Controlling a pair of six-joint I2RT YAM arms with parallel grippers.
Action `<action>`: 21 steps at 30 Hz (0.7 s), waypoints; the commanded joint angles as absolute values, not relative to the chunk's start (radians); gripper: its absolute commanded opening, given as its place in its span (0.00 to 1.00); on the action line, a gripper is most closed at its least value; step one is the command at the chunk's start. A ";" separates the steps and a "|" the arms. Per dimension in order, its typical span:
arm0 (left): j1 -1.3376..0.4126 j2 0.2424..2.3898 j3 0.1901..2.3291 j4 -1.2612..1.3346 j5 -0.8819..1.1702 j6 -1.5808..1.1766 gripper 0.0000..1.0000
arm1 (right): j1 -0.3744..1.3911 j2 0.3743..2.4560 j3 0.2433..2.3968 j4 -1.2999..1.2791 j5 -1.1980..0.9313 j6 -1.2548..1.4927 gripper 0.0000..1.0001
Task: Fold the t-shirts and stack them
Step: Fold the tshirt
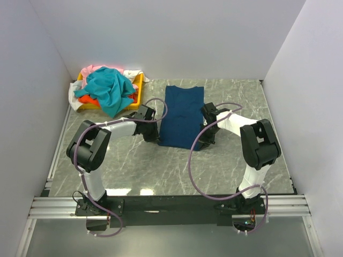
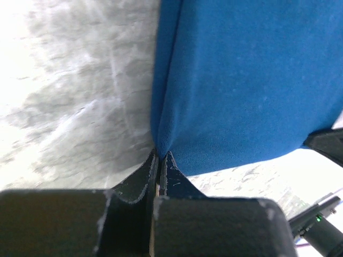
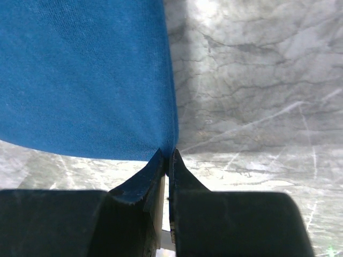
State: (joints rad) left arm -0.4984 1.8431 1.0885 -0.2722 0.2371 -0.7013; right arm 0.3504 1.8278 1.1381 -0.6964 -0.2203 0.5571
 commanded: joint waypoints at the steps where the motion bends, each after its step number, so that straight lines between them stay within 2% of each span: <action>1: -0.497 1.790 1.088 -0.331 0.135 -0.696 0.00 | 0.357 1.775 1.118 -0.765 -0.127 0.552 0.00; 9: -0.500 1.738 1.057 -0.276 0.184 -0.712 0.00 | 0.356 1.763 1.124 -0.773 -0.138 0.545 0.00; 21: -0.502 1.635 1.051 -0.370 0.143 -0.715 0.00 | 0.365 1.678 1.118 -0.837 -0.155 0.543 0.00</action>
